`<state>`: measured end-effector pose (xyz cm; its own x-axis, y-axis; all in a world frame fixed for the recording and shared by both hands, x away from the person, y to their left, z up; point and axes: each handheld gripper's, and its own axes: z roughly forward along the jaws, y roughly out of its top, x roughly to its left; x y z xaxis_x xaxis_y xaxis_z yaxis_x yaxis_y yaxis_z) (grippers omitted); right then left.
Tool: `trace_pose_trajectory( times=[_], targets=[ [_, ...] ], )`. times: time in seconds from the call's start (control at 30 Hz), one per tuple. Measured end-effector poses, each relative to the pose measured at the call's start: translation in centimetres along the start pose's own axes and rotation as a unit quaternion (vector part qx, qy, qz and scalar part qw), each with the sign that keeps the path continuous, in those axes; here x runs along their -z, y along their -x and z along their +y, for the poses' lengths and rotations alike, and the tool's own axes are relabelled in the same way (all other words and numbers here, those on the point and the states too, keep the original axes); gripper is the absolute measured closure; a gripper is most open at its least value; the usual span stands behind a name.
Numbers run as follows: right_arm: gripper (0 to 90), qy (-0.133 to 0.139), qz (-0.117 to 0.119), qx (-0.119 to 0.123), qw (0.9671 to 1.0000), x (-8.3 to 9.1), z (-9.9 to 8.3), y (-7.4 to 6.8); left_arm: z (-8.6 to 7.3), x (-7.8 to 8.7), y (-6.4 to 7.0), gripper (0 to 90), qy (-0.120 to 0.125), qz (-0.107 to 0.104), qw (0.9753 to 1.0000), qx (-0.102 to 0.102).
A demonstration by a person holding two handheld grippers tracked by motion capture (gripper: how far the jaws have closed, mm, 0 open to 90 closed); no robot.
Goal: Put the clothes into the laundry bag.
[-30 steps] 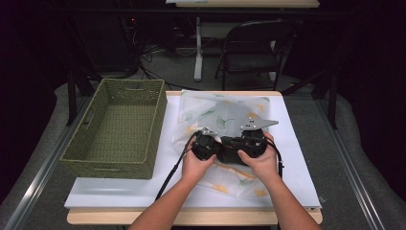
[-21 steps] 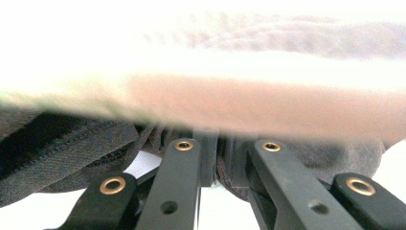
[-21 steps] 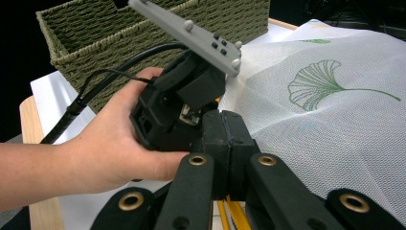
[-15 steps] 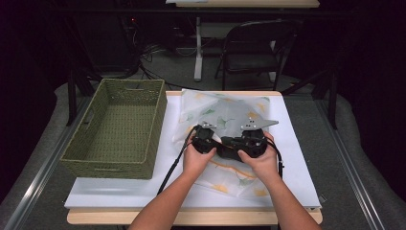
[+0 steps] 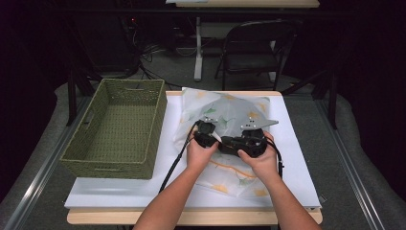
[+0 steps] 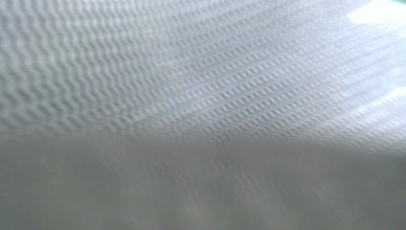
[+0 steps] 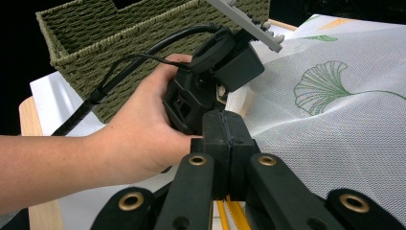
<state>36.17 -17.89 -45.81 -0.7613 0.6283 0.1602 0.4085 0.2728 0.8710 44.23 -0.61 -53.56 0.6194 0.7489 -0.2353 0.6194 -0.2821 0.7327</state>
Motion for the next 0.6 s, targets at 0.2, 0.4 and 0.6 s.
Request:
trace_pose_trajectory(
  times=[0.2, 0.4, 0.6],
  targets=[
    [90.0, 0.001, 0.001, -0.002, 1.0, 0.0, 0.0, 0.1, -0.2, 0.3, 0.1, 79.2, -0.003, 0.0, 1.0, -0.005],
    [90.0, 0.003, 0.0, -0.006, 1.0, 0.2, 0.0, 0.2, -0.7, 1.8, -0.1, 66.7, -0.002, -0.007, 1.0, 0.002],
    [90.0, 0.005, -0.002, -0.004, 1.0, 0.4, 0.1, 0.1, -1.7, 4.2, -0.3, 53.0, 0.002, -0.023, 0.9997, 0.001]
  ],
)
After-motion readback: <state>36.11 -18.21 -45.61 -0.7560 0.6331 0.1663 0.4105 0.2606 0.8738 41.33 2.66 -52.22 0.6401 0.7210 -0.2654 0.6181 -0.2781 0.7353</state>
